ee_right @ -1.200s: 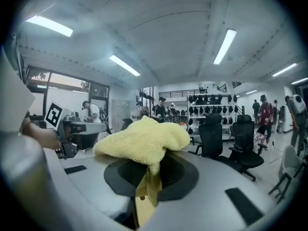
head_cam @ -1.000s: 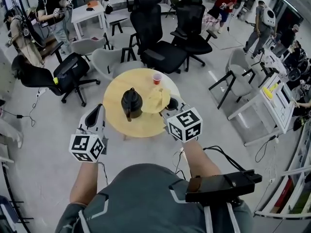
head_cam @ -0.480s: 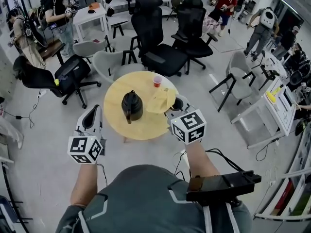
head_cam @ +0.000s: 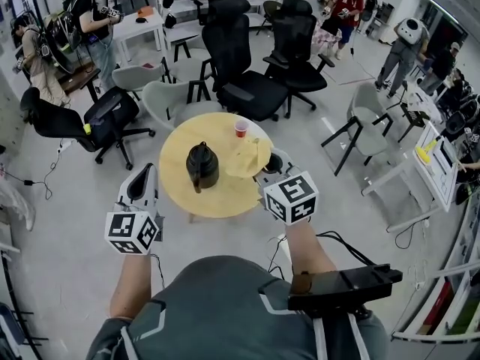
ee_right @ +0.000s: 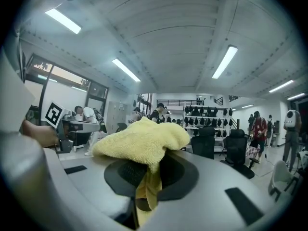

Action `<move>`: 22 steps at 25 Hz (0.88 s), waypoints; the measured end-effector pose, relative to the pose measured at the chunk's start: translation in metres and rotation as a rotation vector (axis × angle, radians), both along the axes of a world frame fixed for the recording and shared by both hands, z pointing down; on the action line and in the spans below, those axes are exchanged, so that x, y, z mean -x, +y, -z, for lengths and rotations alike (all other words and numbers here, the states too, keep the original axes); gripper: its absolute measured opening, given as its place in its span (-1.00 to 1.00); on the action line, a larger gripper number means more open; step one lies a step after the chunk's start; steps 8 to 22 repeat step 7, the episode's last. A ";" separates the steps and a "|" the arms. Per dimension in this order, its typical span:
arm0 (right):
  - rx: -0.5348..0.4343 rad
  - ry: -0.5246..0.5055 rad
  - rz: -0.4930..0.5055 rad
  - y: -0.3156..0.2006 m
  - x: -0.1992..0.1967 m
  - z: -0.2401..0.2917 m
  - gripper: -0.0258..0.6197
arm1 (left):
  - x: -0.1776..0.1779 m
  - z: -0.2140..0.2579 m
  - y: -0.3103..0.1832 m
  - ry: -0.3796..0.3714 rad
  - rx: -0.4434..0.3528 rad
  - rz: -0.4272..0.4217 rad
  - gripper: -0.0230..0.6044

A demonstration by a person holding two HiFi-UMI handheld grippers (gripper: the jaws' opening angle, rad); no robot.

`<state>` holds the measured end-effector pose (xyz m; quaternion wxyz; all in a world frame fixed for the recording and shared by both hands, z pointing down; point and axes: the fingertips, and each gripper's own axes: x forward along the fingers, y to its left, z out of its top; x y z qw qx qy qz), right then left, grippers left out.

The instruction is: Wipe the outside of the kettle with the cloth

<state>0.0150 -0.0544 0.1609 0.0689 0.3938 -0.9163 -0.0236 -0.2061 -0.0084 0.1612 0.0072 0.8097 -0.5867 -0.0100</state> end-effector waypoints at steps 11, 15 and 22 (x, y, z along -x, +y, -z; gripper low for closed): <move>-0.002 0.009 -0.017 0.004 -0.001 0.003 -0.73 | 0.002 0.003 0.008 0.001 -0.010 0.005 -0.90; -0.002 0.009 -0.017 0.004 -0.001 0.003 -0.73 | 0.002 0.003 0.008 0.001 -0.010 0.005 -0.90; -0.002 0.009 -0.017 0.004 -0.001 0.003 -0.73 | 0.002 0.003 0.008 0.001 -0.010 0.005 -0.90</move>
